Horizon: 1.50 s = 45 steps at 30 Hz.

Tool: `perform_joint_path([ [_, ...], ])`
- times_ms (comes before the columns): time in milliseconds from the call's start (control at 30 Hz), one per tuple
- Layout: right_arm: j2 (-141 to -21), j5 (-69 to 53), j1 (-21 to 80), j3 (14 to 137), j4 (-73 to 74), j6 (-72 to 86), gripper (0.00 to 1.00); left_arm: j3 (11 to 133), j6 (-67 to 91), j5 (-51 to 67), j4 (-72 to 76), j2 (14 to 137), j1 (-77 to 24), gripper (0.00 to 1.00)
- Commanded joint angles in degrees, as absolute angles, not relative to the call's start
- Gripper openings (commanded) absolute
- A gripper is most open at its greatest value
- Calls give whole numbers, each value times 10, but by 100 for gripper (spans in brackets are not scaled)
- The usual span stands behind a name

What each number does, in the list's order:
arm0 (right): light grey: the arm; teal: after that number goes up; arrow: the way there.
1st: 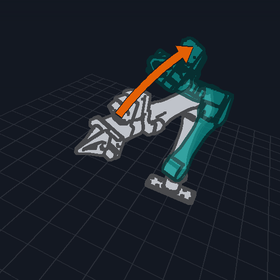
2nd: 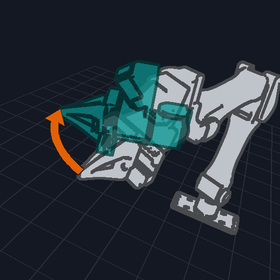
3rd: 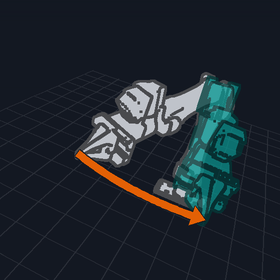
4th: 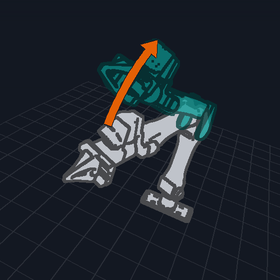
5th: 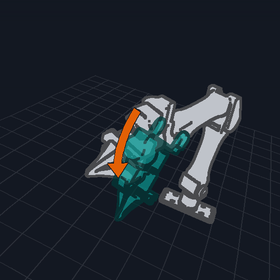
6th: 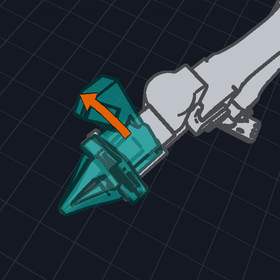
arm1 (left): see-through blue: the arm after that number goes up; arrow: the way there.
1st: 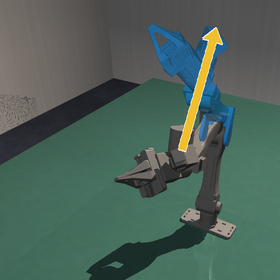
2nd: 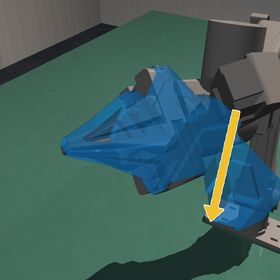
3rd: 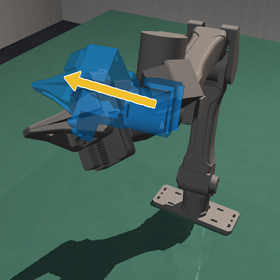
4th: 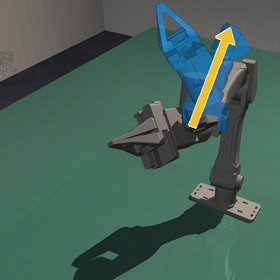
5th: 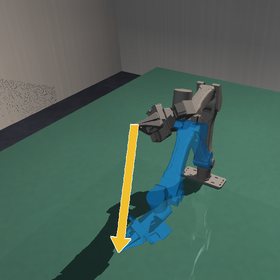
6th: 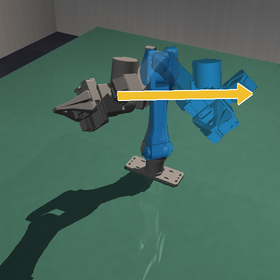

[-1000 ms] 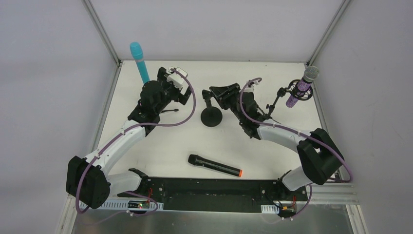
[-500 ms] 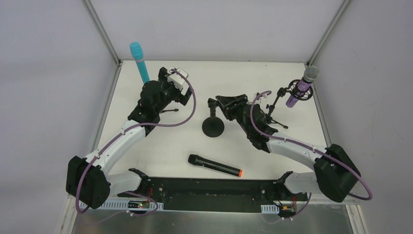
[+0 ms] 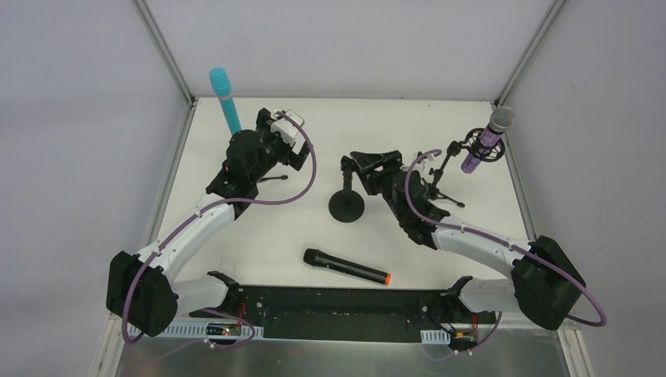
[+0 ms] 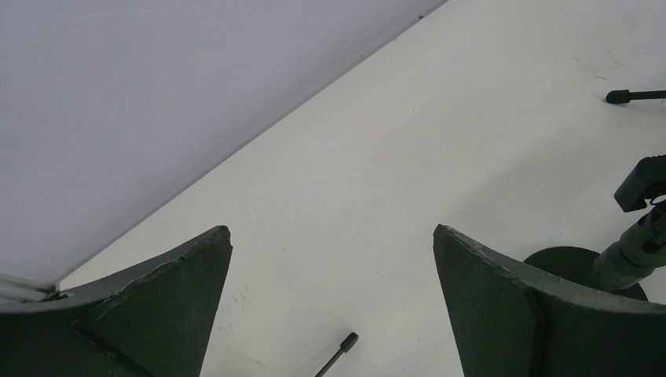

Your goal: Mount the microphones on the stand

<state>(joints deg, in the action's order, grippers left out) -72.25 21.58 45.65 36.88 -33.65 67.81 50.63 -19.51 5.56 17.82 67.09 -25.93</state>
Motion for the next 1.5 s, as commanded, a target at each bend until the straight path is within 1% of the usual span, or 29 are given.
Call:
perform_joint_path([
  [0, -695, 223, 460, 366, -396, 666, 67, 505, -193, 66, 207, 664, -264, 100],
  [33, -693, 221, 460, 364, -397, 664, 74, 505, -194, 67, 207, 665, -264, 100],
  [100, -690, 215, 460, 361, -403, 653, 85, 505, -194, 69, 207, 665, -264, 100],
  [200, -682, 205, 460, 360, -404, 641, 98, 504, -194, 69, 206, 665, -264, 100],
  [233, -679, 204, 460, 359, -399, 640, 99, 504, -194, 69, 207, 665, -264, 100],
  [467, -650, 203, 460, 353, -329, 639, 99, 506, -192, 74, 205, 666, -265, 100],
  [667, -621, 207, 461, 359, -210, 619, 99, 506, -192, 67, 204, 669, -266, 100],
  [867, -569, 197, 461, 323, -149, 584, 99, 508, -192, 65, 199, 668, -267, 100],
  [933, -543, 179, 461, 305, -139, 549, 99, 509, -192, 66, 198, 667, -268, 100],
  [1100, -497, 126, 461, 297, -59, 459, 99, 509, -192, 68, 195, 669, -268, 100],
  [1333, -475, 42, 466, 315, 43, 319, 100, 510, -195, 70, 193, 671, -271, 100],
  [1467, -475, 29, 481, 325, 89, 268, 99, 510, -195, 72, 191, 671, -272, 100],
])
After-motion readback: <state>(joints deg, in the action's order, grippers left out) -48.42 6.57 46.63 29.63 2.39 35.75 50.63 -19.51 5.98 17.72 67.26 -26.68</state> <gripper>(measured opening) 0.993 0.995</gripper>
